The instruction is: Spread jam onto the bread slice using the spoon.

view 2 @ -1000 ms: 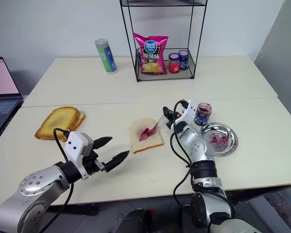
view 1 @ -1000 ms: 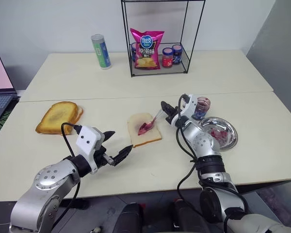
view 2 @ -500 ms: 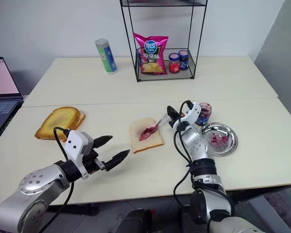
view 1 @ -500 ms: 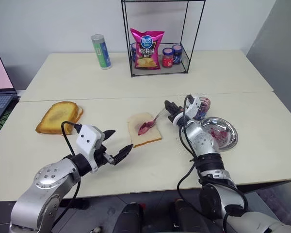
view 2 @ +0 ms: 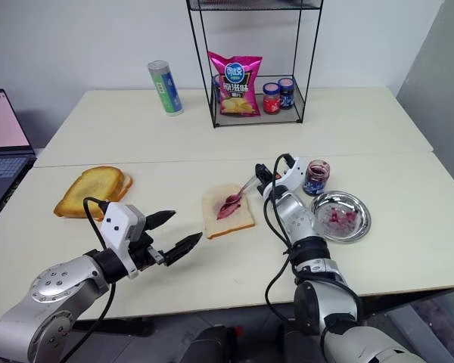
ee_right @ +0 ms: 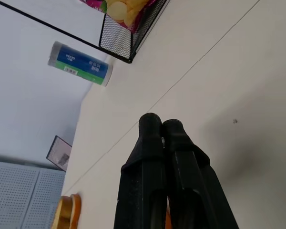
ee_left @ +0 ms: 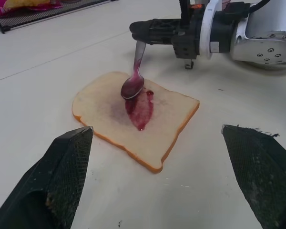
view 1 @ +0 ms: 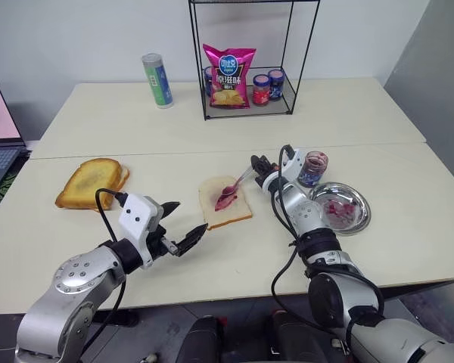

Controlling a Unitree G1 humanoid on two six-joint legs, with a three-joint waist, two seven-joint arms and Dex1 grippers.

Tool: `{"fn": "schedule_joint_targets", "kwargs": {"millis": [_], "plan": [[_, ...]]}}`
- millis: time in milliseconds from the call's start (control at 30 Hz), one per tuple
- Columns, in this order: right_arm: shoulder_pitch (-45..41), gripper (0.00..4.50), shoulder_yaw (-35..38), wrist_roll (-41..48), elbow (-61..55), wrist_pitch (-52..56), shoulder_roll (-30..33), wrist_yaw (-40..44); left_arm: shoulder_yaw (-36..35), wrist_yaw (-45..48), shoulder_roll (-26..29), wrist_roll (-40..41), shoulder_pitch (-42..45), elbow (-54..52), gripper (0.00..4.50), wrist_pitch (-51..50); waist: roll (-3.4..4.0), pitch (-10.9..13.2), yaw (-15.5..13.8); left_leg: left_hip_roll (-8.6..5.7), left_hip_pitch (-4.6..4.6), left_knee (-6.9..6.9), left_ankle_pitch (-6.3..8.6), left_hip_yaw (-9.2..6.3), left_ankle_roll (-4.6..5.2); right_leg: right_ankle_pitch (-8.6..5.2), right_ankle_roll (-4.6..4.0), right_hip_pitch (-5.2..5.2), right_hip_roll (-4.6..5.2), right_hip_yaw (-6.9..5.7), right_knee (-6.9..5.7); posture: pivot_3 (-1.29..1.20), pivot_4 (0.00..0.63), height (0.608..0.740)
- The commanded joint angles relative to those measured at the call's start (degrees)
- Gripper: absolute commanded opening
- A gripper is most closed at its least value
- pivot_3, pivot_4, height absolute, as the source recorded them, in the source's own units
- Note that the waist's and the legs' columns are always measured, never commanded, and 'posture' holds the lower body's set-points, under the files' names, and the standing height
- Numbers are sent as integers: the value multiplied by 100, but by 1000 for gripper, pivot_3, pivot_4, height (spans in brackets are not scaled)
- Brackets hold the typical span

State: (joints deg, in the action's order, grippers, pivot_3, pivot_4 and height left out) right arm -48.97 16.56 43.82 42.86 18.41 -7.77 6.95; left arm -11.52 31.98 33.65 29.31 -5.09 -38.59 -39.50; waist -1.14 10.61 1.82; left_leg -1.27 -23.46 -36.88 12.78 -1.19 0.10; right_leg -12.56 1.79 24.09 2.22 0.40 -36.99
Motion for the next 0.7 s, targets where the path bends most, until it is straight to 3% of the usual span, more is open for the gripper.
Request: {"fn": "schedule_joint_targets", "kwargs": {"millis": [33, 433, 700], "plan": [[-486, 35, -203, -111, 117, -177, -978, 194, -38, -22, 4, 67, -61, -202, 4500, 104, 0, 0, 3, 0, 0, 0, 0, 0, 0, 0, 0, 0, 0, 1, 0, 0, 150, 740], [344, 35, -1415, -742, -993, 74, -827, 586, -9, 13, 15, 67, -112, -193, 4500, 151, 1, 1, 5, 3, 1, 5, 0, -1, 0, -1, -3, 5, 2, 0, -1, 0, 150, 740], [930, 35, -1674, -913, -1776, 495, -166, 631, 8, 31, 21, 52, -108, -174, 4500, 157, 0, 0, -2, 3, 1, 2, 0, -2, -1, -1, -2, 0, 5, -1, 2, 0, 150, 740]]}}
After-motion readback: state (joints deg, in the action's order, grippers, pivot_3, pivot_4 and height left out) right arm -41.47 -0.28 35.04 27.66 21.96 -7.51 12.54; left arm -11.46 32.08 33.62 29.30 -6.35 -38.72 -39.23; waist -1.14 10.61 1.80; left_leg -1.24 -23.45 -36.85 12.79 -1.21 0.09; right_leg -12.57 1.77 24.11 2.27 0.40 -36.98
